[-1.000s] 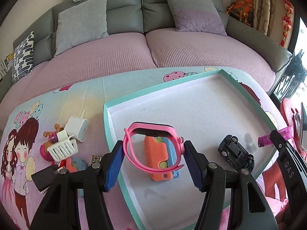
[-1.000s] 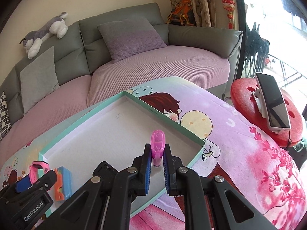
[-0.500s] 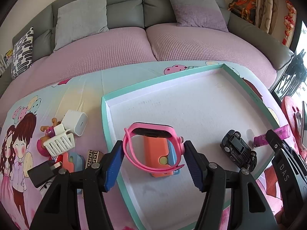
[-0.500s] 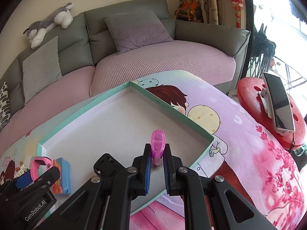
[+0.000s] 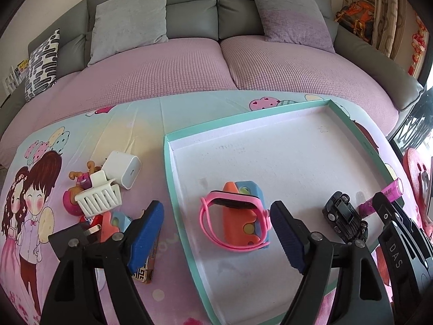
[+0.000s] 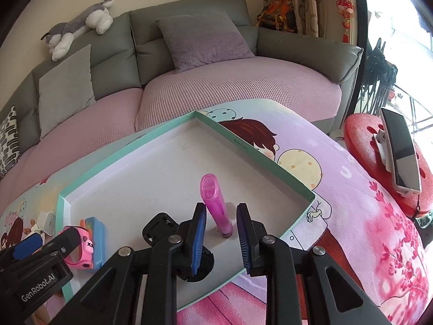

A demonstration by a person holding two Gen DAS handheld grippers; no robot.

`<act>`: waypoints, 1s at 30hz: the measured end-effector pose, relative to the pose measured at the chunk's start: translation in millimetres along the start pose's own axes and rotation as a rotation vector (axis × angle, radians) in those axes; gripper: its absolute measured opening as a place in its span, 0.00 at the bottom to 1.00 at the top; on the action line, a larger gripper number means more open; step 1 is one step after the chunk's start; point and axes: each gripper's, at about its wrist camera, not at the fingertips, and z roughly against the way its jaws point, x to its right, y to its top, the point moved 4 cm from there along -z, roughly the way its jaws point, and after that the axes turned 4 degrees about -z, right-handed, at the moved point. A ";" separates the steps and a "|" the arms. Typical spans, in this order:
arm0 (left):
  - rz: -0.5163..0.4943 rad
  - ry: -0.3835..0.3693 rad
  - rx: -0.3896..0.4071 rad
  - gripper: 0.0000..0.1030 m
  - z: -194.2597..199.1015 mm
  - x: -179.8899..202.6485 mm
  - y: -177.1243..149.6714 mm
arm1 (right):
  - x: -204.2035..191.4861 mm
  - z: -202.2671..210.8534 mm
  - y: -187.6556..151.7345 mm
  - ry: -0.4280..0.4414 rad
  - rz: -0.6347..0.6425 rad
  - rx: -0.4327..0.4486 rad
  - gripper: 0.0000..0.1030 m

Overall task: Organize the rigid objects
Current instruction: 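Carry the watch band into the tray and release it while the right tool releases the pink tube there, then withdraw both open tools from the tray toward the remaining toys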

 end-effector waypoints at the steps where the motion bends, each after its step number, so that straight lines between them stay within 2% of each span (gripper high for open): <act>1: 0.006 0.006 -0.001 0.79 -0.1 -2.0 0.0 | -0.4 0.0 0.0 -0.001 0.002 0.000 0.29; 3: 0.020 0.023 -0.004 0.83 -0.5 -6.9 -0.2 | -1.4 -0.1 -0.3 0.001 0.004 -0.002 0.46; 6: 0.044 0.045 -0.007 0.86 -1.3 -15.1 -0.2 | -3.7 -0.5 -0.9 0.015 0.007 -0.005 0.58; 15: 0.116 0.089 -0.007 0.86 -4.4 -38.8 -0.1 | -10.3 -2.9 -4.1 0.014 0.039 -0.015 0.75; 20: 0.152 0.089 0.001 0.87 -5.1 -47.7 -1.5 | -13.5 -4.1 -5.7 0.022 0.051 -0.020 0.83; 21: 0.158 0.088 0.003 0.88 -5.5 -49.1 -1.8 | -14.3 -4.3 -5.9 0.023 0.054 -0.021 0.85; 23: 0.166 0.089 0.006 1.00 -6.2 -50.9 -2.5 | -15.5 -4.4 -6.3 0.024 0.058 -0.020 0.89; 27: 0.187 0.088 0.009 1.00 -6.4 -54.4 -4.2 | -17.1 -3.6 -6.5 0.033 0.060 -0.015 1.00; 30: 0.203 0.089 0.011 1.00 -6.3 -57.7 -5.3 | -18.8 -3.7 -6.8 0.032 0.067 -0.014 1.00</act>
